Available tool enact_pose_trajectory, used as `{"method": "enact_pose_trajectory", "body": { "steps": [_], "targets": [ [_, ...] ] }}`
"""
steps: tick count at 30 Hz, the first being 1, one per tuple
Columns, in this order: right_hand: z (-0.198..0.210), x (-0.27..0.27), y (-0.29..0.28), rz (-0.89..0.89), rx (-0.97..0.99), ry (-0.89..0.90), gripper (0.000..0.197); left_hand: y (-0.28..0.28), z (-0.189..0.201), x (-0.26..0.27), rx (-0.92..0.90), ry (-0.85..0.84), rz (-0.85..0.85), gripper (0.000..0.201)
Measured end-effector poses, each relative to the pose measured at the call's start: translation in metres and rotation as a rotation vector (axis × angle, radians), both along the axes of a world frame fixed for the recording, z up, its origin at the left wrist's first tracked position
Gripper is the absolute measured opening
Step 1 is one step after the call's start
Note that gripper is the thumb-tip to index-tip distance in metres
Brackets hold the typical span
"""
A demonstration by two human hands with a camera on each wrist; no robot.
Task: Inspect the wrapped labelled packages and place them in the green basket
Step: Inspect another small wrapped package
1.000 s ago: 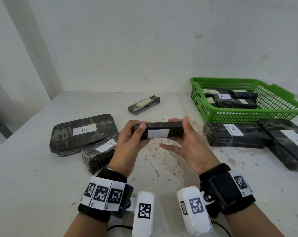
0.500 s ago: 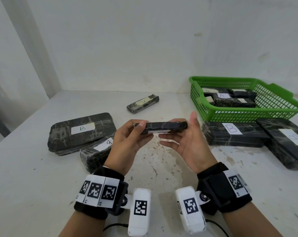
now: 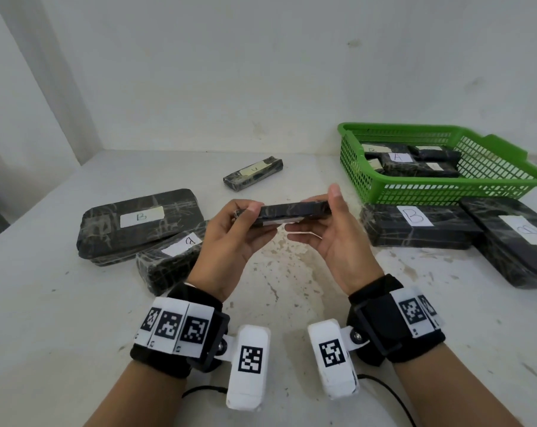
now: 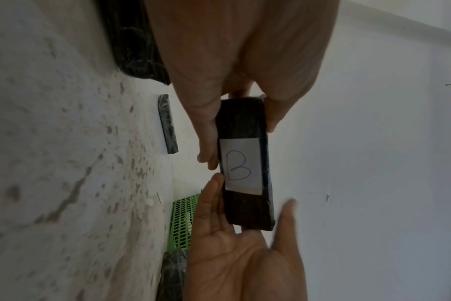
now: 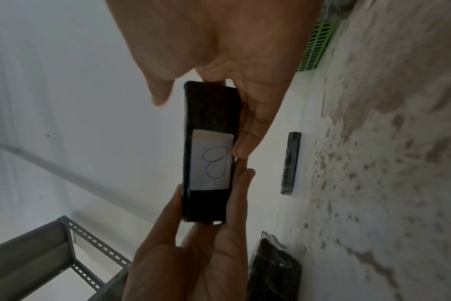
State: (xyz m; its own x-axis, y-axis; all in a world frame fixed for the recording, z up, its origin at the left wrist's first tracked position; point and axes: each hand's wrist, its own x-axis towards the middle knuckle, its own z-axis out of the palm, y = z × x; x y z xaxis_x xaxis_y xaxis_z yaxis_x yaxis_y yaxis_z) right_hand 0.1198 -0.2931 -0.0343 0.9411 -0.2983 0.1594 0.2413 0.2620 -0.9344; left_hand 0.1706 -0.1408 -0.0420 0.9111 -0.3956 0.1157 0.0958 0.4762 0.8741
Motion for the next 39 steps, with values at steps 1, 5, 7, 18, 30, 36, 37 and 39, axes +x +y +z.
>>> {"method": "enact_pose_trajectory", "body": {
  "steps": [1,5,7,18,30,36,37,39],
  "targets": [
    [0.001,0.001,0.001,-0.019,-0.02,-0.005,0.036,0.0,0.0,0.0,-0.003,0.008,-0.002,0.008],
    [0.002,0.0,0.003,-0.038,-0.054,-0.036,0.02,0.0,0.001,0.002,-0.002,0.045,-0.04,0.029],
    [0.003,-0.002,0.004,-0.018,-0.056,-0.033,0.021,0.001,0.0,0.001,0.012,0.029,-0.042,0.031],
    [0.003,-0.006,0.015,-0.049,-0.103,-0.073,0.031,0.003,0.005,-0.001,-0.013,-0.056,-0.041,0.029],
    [-0.005,-0.004,0.023,-0.091,-0.063,-0.053,0.024,0.006,0.006,-0.003,0.013,-0.119,-0.027,0.027],
    [-0.007,-0.003,0.024,-0.049,-0.014,-0.035,0.041,0.006,0.005,-0.002,0.046,-0.134,0.021,0.029],
    [-0.007,-0.004,0.024,-0.048,-0.005,-0.035,0.047,0.006,0.005,-0.002,0.046,-0.133,0.023,0.029],
    [-0.007,-0.004,0.024,-0.077,-0.02,-0.052,0.049,0.006,0.005,-0.002,0.032,-0.127,0.02,0.028]
  ]
}}
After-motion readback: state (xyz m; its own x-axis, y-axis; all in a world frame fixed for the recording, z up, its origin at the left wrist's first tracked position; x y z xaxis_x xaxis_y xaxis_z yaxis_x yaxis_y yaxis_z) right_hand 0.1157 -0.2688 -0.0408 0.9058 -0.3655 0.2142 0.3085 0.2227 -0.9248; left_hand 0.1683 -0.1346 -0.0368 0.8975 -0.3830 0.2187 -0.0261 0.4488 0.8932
